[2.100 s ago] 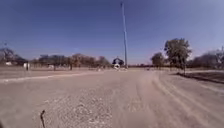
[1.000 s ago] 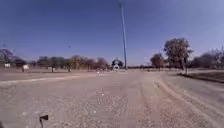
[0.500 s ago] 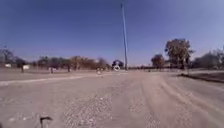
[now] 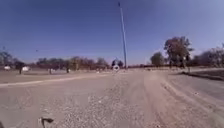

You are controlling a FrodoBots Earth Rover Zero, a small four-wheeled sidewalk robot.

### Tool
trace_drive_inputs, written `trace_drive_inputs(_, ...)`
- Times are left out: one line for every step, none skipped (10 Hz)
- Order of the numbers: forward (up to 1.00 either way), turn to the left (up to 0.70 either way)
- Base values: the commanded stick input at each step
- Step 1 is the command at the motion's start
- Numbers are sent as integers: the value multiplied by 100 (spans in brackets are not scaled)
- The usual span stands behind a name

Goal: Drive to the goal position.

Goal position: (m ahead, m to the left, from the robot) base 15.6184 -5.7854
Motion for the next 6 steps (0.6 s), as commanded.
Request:
trace_drive_inputs(50,-33)
trace_drive_inputs(50,-50)
trace_drive_inputs(50,-50)
trace_drive_inputs(50,-50)
trace_drive_inputs(50,-40)
trace_drive_inputs(50,-18)
